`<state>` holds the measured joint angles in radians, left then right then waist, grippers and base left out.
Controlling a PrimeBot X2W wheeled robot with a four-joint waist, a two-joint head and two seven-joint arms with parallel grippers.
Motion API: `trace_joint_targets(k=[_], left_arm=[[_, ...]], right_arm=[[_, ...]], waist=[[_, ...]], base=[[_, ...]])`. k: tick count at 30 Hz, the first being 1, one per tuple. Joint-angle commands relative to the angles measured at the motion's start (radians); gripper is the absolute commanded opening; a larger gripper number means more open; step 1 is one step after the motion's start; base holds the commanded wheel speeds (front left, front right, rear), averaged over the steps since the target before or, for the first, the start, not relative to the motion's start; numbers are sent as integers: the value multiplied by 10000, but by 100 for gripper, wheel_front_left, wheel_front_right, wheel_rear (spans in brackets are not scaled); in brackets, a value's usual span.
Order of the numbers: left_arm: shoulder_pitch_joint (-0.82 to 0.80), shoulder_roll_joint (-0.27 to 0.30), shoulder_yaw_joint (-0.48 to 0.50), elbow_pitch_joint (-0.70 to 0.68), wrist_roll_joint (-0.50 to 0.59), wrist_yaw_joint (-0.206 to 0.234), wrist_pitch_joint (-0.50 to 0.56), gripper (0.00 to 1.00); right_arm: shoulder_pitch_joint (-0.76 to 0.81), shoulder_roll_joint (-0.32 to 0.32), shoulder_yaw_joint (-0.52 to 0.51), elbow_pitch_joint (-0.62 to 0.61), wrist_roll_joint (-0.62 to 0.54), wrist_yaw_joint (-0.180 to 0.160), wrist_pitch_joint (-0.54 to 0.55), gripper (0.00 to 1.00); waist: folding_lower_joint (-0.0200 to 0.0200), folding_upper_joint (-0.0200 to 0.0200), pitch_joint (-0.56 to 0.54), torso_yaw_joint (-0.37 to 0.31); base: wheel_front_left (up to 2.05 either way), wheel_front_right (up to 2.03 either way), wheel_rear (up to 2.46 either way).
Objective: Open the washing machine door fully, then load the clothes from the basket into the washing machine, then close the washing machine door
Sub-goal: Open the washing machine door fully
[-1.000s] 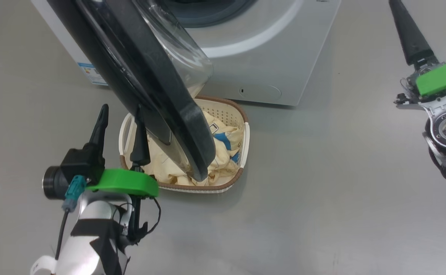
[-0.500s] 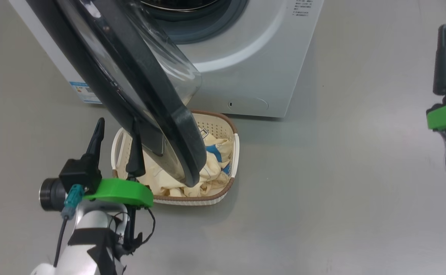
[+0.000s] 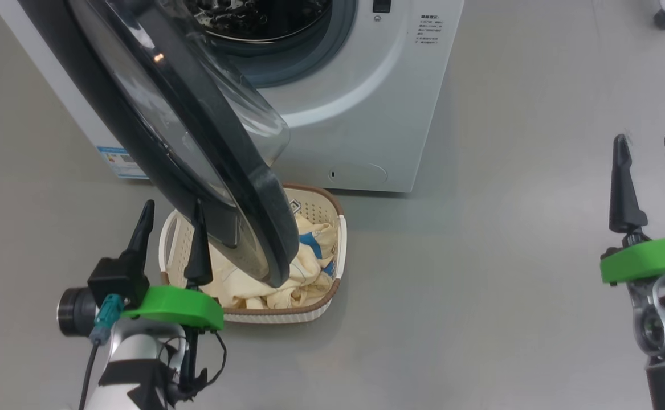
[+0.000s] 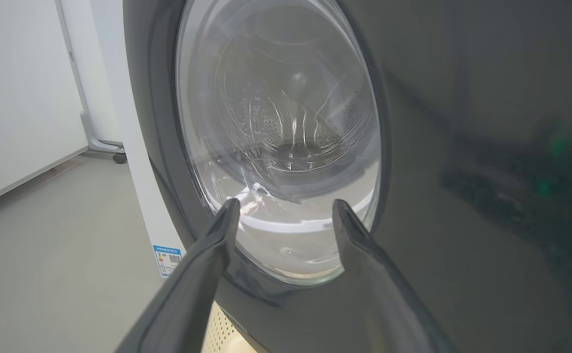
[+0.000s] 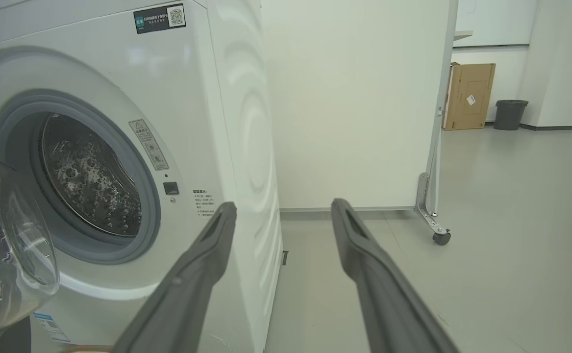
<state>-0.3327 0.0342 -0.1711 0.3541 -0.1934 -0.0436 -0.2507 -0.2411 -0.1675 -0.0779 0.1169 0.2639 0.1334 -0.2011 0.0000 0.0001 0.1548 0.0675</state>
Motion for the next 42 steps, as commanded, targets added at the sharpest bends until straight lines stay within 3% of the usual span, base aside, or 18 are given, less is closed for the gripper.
trace_joint_targets(k=[1, 18, 42], left_arm=[[-82, 164, 345, -292, 48, -7, -111, 100], [269, 161, 498, -360, 25, 5, -111, 100], [401, 160, 475, -458, -127, 106, -111, 100]], right_arm=[[208, 81, 4, -620, -380, -27, 155, 100], [2235, 897, -313, -1800, -1431, -27, 492, 100], [2454, 1129, -373, -1930, -1701, -27, 580, 100]], waist=[[0, -1, -77, -38], [0, -1, -324, -115], [0, -1, -320, -63]], base=[[0, 0, 0], [0, 0, 0], [0, 0, 0]])
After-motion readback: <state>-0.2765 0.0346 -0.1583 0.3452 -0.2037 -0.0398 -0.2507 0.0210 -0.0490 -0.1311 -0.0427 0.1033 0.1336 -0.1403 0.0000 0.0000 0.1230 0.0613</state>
